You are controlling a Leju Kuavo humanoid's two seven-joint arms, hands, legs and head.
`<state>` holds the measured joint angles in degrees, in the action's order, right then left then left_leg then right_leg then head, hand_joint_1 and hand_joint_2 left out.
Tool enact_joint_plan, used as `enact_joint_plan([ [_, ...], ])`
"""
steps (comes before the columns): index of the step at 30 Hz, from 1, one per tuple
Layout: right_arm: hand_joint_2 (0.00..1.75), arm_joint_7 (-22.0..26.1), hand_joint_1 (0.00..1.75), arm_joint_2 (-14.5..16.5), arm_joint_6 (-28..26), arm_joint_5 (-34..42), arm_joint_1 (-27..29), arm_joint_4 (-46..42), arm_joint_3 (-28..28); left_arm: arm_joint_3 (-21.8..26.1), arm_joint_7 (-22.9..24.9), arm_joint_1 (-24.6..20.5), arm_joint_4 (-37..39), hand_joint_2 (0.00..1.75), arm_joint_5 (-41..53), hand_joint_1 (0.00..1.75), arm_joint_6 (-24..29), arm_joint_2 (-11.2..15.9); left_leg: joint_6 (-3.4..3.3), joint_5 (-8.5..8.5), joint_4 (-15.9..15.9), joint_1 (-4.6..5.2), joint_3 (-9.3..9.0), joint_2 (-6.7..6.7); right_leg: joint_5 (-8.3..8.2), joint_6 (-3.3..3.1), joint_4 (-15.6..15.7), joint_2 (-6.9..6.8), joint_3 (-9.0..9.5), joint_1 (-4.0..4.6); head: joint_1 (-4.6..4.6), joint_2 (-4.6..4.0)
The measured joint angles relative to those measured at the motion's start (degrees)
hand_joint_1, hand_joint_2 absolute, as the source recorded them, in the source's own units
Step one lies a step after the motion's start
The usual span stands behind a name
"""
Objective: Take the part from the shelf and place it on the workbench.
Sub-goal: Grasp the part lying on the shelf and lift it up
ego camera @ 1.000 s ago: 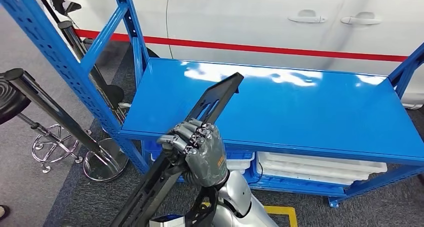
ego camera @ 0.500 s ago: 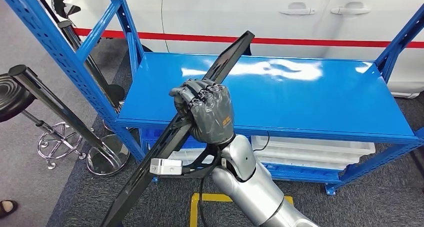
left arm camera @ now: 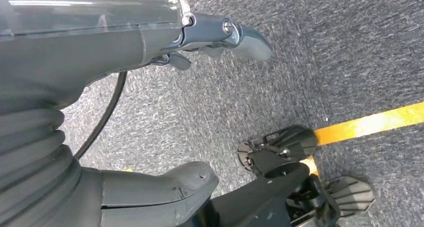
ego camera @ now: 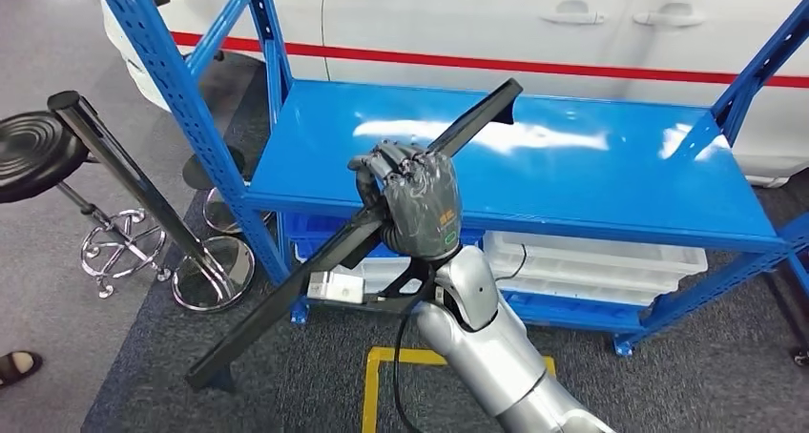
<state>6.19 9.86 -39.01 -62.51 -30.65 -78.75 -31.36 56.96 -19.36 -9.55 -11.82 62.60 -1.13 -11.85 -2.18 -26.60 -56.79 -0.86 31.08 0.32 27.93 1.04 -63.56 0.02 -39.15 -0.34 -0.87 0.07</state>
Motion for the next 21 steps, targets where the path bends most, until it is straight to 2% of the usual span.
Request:
enact_joint_plan([
  [1, 1.75, 0.07, 1.75, 0.00, -0.01, -0.12, 0.10, 0.16, 0.33, -0.02, -0.02, -0.01, 0.00, 1.75, -0.05, 0.00, -0.02, 0.00, -0.26, 0.62, 0.00, 0.04, 0.80, 0.01, 2.91, 0.16, -3.42, 0.00, -0.97, -0.04, -0.01, 0.01],
  [2, 1.75, 0.18, 1.75, 0.00, -0.01, -0.27, 0.31, 0.31, 0.65, -0.04, -0.03, 0.02, 0.00, 1.75, -0.11, 0.00, -0.03, 0.00, -0.35, 1.24, -0.08, 0.07, 1.65, 0.05, 5.13, 0.32, -7.08, 0.00, -1.78, -0.13, 0.00, 0.00],
  [3, 1.75, 0.34, 1.75, 0.00, -0.01, -0.47, 0.58, 0.49, 1.00, -0.04, -0.05, 0.07, 0.00, 1.75, -0.16, 0.00, -0.03, 0.00, -0.30, 1.81, -0.19, 0.09, 2.50, 0.08, 6.02, 0.46, -9.82, 0.00, -2.11, -0.21, 0.00, 0.00],
  [4, 1.75, 0.55, 1.75, 0.00, -0.01, -0.66, 0.84, 0.65, 1.35, -0.04, -0.08, 0.10, 0.00, 1.75, -0.20, 0.00, -0.04, 0.00, -0.21, 2.35, -0.36, 0.10, 3.38, 0.09, 5.53, 0.54, -10.92, -0.01, -1.62, -0.30, 0.00, 0.00],
  [5, 1.75, 0.71, 1.75, 0.01, -0.01, -0.79, 1.02, 0.79, 1.66, -0.05, -0.10, 0.11, 0.00, 1.75, -0.21, 0.00, -0.04, 0.00, -0.08, 2.86, -0.60, 0.10, 4.26, 0.09, 4.11, 0.53, -10.06, -0.01, -0.17, -0.37, 0.00, 0.01],
  [6, 1.75, 0.84, 1.75, 0.04, -0.01, -0.89, 1.12, 0.90, 1.93, -0.05, -0.12, 0.11, 0.00, 1.75, -0.22, 0.00, -0.05, -0.01, 0.08, 3.32, -0.90, 0.10, 5.08, 0.08, 2.54, 0.42, -7.29, -0.01, 2.27, -0.42, 0.00, 0.01],
  [7, 1.75, 0.91, 1.75, 0.13, -0.01, -0.93, 1.15, 0.96, 2.11, -0.07, -0.13, 0.11, 0.00, 1.75, -0.22, 0.00, -0.05, -0.01, 0.29, 3.71, -1.23, 0.13, 5.81, 0.07, 1.80, 0.19, -3.40, 0.00, 5.19, -0.40, 0.00, 0.01],
  [8, 1.75, 0.93, 1.75, 0.27, -0.01, -0.96, 1.15, 0.98, 2.24, -0.10, -0.14, 0.11, 0.00, 1.75, -0.22, 0.00, -0.05, -0.02, 0.56, 4.08, -1.52, 0.18, 6.35, 0.05, 1.80, -0.10, 0.53, 0.02, 7.84, -0.29, 0.02, 0.02],
  [9, 1.75, 0.96, 1.75, 0.43, -0.02, -0.98, 1.16, 0.99, 2.34, -0.13, -0.15, 0.12, 0.00, 1.75, -0.22, 0.00, -0.05, -0.02, 0.89, 4.49, -1.66, 0.22, 6.66, 0.05, 2.11, -0.40, 3.33, 0.04, 9.58, -0.13, 0.03, 0.02],
  [10, 1.75, 0.97, 1.75, 0.56, -0.02, -1.03, 1.14, 1.03, 2.45, -0.17, -0.16, 0.11, 0.00, 1.75, -0.22, 0.00, -0.06, -0.03, 1.26, 4.96, -1.65, 0.23, 6.86, 0.06, 2.53, -0.67, 4.89, 0.05, 10.32, 0.06, 0.05, 0.01],
  [12, 1.75, 1.13, 1.75, 0.82, -0.02, -1.26, 1.11, 1.21, 2.80, -0.30, -0.16, 0.15, 0.00, 1.75, -0.27, 0.00, -0.10, -0.02, 2.03, 5.77, -1.40, 0.17, 7.09, -0.01, 1.74, -1.37, 5.50, -0.06, 9.93, 0.10, 0.05, 0.01],
  [13, 1.75, 1.27, 1.75, 0.98, -0.02, -1.42, 1.06, 1.34, 2.99, -0.37, -0.16, 0.20, 0.00, 1.75, -0.30, 0.00, -0.13, -0.01, 2.34, 5.17, -1.76, 0.12, 7.44, -0.08, 1.15, -1.86, 5.72, -0.17, 9.52, -0.04, 0.06, 0.01],
  [14, 1.75, 1.45, 1.75, 1.20, -0.01, -1.56, 1.04, 1.49, 3.13, -0.42, -0.13, 0.26, 0.00, 1.75, -0.32, 0.00, -0.17, 0.00, 2.60, 3.49, -2.95, 0.08, 7.99, -0.16, 0.41, -2.38, 5.90, -0.28, 8.95, -0.21, 0.07, 0.01],
  [16, 1.75, 1.74, 1.75, 1.61, -0.01, -1.69, 1.01, 1.77, 3.28, -0.46, -0.03, 0.30, 0.00, 1.75, -0.32, 0.00, -0.21, 0.02, 3.03, -2.35, -8.54, -0.04, 9.62, -0.23, -1.03, -3.02, 6.02, -0.41, 7.37, -0.32, 0.09, 0.01],
  [17, 1.75, 1.83, 1.75, 1.74, -0.01, -1.69, 1.01, 1.90, 3.35, -0.48, 0.04, 0.30, 0.00, 1.75, -0.31, 0.00, -0.23, 0.02, 3.25, -4.88, -12.35, -0.08, 10.38, -0.23, -1.74, -3.09, 5.96, -0.44, 6.44, -0.29, 0.10, 0.01],
  [18, 1.75, 1.86, 1.75, 1.84, -0.01, -1.69, 1.04, 2.04, 3.44, -0.50, 0.13, 0.30, 0.00, 1.75, -0.31, 0.00, -0.23, 0.02, 3.45, -6.08, -15.69, -0.13, 10.74, -0.23, -2.44, -3.05, 5.87, -0.48, 5.47, -0.25, 0.10, 0.01],
  [19, 1.75, 1.87, 1.75, 1.88, -0.01, -1.68, 1.07, 2.15, 3.52, -0.52, 0.21, 0.30, 0.00, 1.75, -0.30, 0.00, -0.24, 0.02, 3.60, -5.77, -17.70, -0.17, 10.45, -0.23, -3.12, -2.97, 5.72, -0.53, 4.46, -0.23, 0.10, 0.01],
  [20, 1.75, 1.89, 1.75, 1.91, -0.01, -1.68, 1.09, 2.22, 3.59, -0.55, 0.29, 0.30, 0.00, 1.75, -0.29, 0.00, -0.25, 0.03, 3.67, -4.36, -17.93, -0.22, 9.31, -0.22, -3.75, -2.84, 5.50, -0.57, 3.43, -0.24, 0.10, 0.01],
  [21, 1.75, 1.91, 1.75, 1.95, -0.01, -1.68, 1.11, 2.26, 3.64, -0.58, 0.34, 0.27, 0.00, 1.75, -0.28, 0.00, -0.25, 0.04, 3.65, -2.63, -16.14, -0.28, 7.23, -0.22, -4.30, -2.67, 5.21, -0.59, 2.47, -0.25, 0.10, 0.01],
])
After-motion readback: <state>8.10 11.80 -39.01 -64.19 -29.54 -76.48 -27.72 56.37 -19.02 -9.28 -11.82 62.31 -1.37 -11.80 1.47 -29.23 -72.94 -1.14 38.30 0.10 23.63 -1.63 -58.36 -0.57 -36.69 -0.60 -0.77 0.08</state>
